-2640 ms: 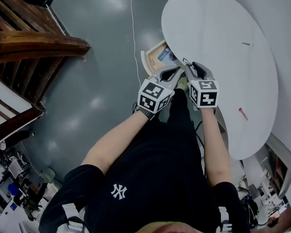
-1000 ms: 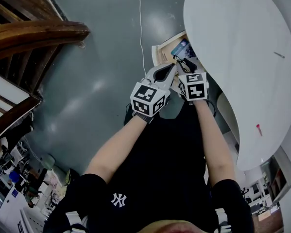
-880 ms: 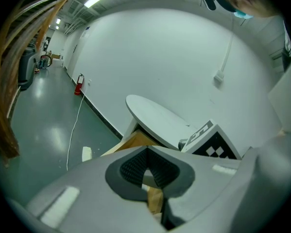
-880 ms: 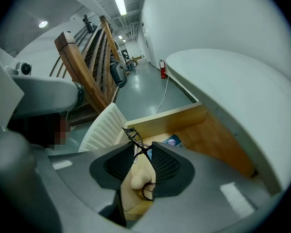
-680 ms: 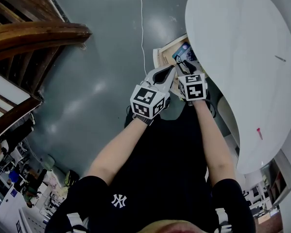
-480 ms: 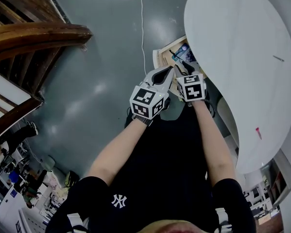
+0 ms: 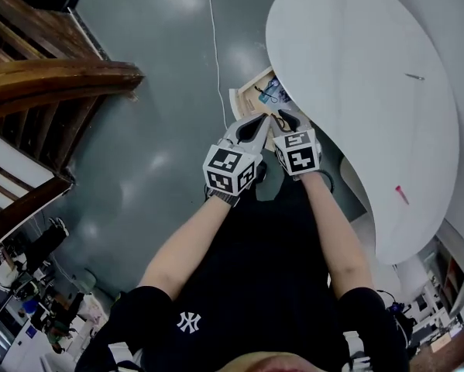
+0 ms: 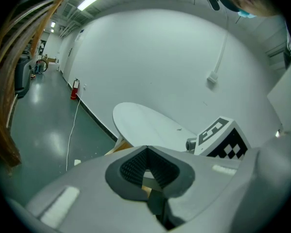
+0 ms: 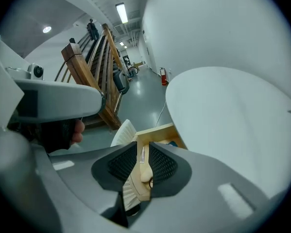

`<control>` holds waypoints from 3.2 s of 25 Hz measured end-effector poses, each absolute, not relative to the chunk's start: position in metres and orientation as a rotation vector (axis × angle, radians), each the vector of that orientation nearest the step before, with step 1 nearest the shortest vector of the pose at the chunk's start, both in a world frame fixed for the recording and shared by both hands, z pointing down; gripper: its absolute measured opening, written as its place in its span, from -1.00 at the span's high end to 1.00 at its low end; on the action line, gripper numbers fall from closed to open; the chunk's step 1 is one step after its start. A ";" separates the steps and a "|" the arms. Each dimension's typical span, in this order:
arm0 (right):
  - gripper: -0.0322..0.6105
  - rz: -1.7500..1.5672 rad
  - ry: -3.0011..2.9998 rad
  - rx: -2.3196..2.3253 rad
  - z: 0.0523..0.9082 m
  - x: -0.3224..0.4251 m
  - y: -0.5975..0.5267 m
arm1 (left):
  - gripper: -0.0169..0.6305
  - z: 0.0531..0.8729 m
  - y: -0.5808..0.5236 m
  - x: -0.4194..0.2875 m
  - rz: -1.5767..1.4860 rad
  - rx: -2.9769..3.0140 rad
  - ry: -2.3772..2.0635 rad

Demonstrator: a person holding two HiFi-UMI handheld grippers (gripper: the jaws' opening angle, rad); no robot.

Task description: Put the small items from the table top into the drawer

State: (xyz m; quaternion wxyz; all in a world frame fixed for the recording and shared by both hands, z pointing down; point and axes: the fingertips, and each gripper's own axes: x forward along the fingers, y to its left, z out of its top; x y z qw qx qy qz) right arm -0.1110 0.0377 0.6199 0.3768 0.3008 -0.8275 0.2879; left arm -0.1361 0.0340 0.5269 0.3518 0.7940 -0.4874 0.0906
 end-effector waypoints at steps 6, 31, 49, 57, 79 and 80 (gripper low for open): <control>0.63 0.738 -2.134 0.870 0.576 -0.079 0.032 | 0.95 0.489 0.024 -0.109 0.220 2.124 -1.218; 0.70 0.741 -2.104 1.361 0.468 0.106 -0.035 | 0.95 0.414 -0.037 0.071 0.257 2.381 -0.887; 0.58 0.831 -2.060 1.497 0.479 0.237 -0.132 | 0.95 0.421 -0.125 0.192 0.333 2.436 -0.777; 0.59 0.884 -2.010 1.548 0.502 0.285 -0.179 | 0.95 0.439 -0.159 0.219 0.373 2.412 -0.776; 0.58 1.043 -1.914 1.483 0.581 0.331 -0.234 | 0.95 0.479 -0.194 0.244 0.438 2.349 -0.769; 0.58 1.048 -1.913 1.481 0.583 0.331 -0.236 | 0.95 0.479 -0.195 0.244 0.438 2.349 -0.769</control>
